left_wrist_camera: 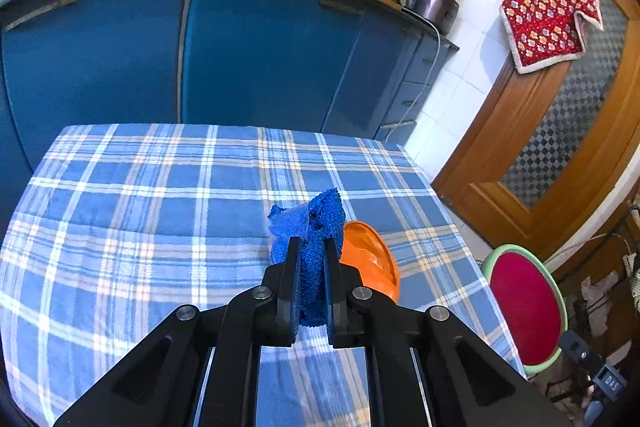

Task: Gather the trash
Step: 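Grasp the blue cloth with the left gripper while the right grasps the orange mesh bag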

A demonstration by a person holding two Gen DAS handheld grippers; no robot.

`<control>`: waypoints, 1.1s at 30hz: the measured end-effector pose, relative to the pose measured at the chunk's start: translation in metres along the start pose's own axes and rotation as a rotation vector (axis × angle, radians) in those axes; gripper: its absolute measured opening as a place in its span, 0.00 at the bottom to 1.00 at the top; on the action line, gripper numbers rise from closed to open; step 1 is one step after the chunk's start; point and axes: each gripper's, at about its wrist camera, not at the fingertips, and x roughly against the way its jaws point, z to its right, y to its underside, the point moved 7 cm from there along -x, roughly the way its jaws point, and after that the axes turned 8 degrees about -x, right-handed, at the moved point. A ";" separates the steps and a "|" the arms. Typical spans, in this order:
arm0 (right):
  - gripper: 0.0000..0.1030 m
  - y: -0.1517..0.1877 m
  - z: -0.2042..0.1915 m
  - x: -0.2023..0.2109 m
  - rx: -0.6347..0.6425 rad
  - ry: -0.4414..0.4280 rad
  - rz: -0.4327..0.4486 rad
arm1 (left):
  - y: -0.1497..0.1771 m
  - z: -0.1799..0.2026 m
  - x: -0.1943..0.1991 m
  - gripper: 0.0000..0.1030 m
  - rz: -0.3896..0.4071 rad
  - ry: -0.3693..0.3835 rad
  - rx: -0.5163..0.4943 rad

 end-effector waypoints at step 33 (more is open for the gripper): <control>0.67 0.049 -0.161 -0.112 0.331 -0.109 -0.181 | 0.044 -0.075 0.030 0.09 -0.026 -0.159 0.121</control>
